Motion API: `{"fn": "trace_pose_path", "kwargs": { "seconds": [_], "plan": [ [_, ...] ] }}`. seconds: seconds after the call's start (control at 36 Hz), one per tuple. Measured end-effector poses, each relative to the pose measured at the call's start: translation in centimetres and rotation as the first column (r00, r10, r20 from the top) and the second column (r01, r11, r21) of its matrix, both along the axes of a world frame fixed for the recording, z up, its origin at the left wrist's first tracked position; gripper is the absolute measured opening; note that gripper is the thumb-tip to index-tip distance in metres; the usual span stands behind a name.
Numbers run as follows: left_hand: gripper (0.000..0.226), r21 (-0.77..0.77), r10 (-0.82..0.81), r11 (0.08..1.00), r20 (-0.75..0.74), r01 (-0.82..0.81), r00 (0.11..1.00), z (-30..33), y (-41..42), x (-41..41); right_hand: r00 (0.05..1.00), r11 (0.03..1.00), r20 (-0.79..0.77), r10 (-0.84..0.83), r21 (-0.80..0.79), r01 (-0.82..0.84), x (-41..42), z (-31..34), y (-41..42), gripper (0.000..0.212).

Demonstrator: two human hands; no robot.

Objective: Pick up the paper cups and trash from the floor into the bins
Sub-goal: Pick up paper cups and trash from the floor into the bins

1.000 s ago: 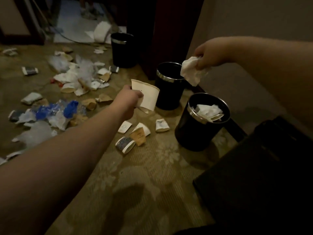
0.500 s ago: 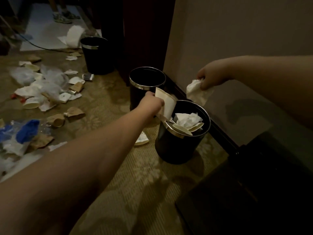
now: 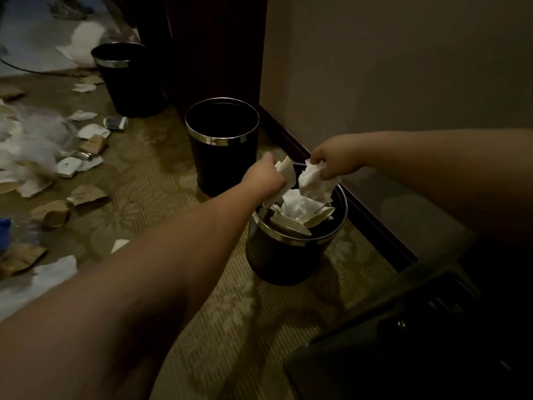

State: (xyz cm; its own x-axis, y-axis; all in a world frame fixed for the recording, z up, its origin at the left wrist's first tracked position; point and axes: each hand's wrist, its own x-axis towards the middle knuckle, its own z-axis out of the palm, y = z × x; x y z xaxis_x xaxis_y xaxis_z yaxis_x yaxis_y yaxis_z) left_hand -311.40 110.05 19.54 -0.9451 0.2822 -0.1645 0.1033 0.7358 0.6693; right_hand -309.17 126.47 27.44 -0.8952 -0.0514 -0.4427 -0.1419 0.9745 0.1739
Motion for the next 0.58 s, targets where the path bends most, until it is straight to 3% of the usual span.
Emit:
{"fn": "trace_pose_path", "kwargs": {
  "seconds": [0.11,0.19,0.25,0.42,0.58],
  "plan": [
    [0.054,-0.080,-0.034,0.996,0.004,0.034,0.999,-1.4,0.7,-0.4,0.999,0.999,0.040,-0.033,-0.037,0.034,-0.3,-2.1,0.1,0.059],
    [0.078,-0.177,-0.122,0.975,0.070,0.133,0.990,-2.3,0.8,-0.5,0.974,0.992,0.208,-0.090,-0.064,0.105,-0.3,-3.5,0.3,0.082],
    [0.080,-0.212,-0.160,0.962,0.073,0.172,0.984,-2.5,0.5,-0.6,0.947,0.982,0.285,-0.146,-0.074,0.174,-0.2,-3.8,0.4,0.088],
    [0.065,-0.007,-0.072,0.997,0.032,0.072,0.997,-2.0,-1.5,-0.4,0.987,0.993,0.134,-0.088,0.089,0.076,-0.2,-3.1,0.7,0.073],
    [0.050,0.114,-0.056,0.992,-0.001,0.056,0.998,-0.6,-4.6,1.1,0.986,0.991,0.154,-0.060,0.124,0.041,0.6,-0.8,-1.0,0.060]
  ]
}}
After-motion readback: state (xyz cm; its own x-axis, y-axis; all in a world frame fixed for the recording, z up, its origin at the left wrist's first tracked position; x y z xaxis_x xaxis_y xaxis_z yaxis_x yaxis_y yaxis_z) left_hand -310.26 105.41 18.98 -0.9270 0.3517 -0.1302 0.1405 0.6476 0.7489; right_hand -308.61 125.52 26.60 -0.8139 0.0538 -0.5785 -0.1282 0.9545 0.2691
